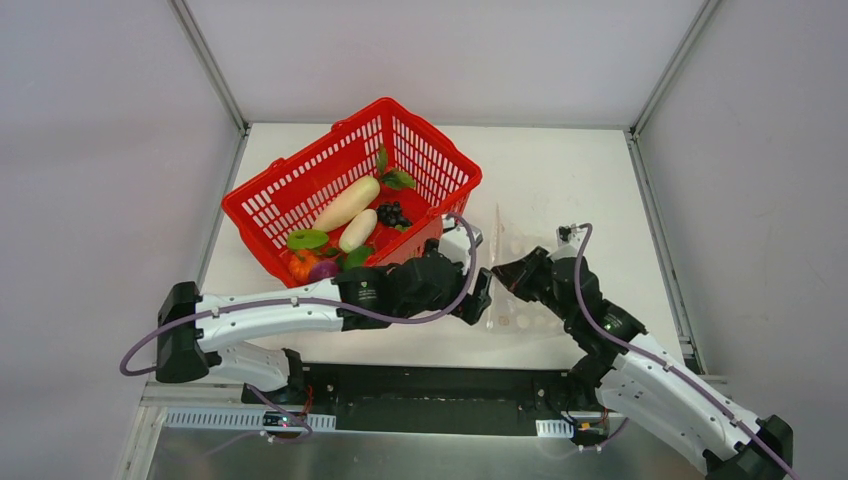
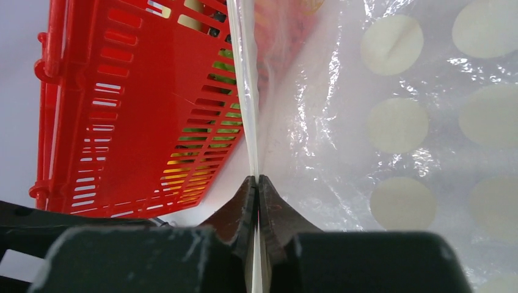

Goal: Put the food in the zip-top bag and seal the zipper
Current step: Open the zipper of the food storage bag at the center of the board.

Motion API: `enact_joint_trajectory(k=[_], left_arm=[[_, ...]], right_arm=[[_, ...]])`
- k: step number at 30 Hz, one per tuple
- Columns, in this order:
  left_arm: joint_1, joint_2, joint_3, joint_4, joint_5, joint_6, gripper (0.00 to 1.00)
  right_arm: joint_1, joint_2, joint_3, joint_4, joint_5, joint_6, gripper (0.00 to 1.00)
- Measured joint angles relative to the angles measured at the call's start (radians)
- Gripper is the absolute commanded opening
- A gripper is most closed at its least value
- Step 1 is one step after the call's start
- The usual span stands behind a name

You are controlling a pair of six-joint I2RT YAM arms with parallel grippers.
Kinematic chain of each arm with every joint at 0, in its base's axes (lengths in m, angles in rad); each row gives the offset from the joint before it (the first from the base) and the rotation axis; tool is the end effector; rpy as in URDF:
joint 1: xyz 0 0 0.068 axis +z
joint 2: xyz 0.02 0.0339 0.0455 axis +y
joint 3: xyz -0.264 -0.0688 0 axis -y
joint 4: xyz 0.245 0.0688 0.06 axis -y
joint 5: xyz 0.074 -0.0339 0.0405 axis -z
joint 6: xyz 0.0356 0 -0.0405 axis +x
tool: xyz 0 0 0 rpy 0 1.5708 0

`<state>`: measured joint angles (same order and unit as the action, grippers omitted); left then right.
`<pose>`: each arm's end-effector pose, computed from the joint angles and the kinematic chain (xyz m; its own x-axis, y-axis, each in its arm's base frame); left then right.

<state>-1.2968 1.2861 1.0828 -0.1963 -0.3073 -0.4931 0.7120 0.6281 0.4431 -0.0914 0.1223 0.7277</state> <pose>0.0908 -0.2833 0.3342 -0.4914 0.0809 -0.8672 0.6920 0.6408 -0.3324 0.1266 0.1035 0.2527 -0.5265 0.4177 -0.7405 -0.2805 0.7369 0.6150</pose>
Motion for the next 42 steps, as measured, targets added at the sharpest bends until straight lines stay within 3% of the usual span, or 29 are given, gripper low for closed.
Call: enact_joint_trajectory(k=[10,14,20,22,27,42], left_arm=[[0.000,0.149,-0.019,0.090,-0.008,-0.055,0.66],[0.000,0.156,-0.063,0.145,-0.025,-0.091,0.50],[0.000,0.162,-0.085,0.178,-0.051,-0.101,0.45],[0.000,0.169,-0.085,0.185,-0.053,-0.101,0.46],[0.000,0.179,-0.085,0.188,-0.063,-0.101,0.64],[0.003,0.053,-0.177,0.315,-0.139,-0.096,0.64]], right_arm=[[-0.006,0.001,0.032,-0.064,-0.010,0.030,0.00],[-0.008,0.000,0.042,-0.071,-0.024,0.035,0.00],[-0.010,-0.004,0.042,-0.080,-0.037,0.044,0.00],[-0.010,-0.005,0.042,-0.082,-0.041,0.044,0.00],[-0.010,-0.005,0.047,-0.095,-0.047,0.043,0.00],[-0.011,0.046,0.092,-0.154,-0.010,0.037,0.00]])
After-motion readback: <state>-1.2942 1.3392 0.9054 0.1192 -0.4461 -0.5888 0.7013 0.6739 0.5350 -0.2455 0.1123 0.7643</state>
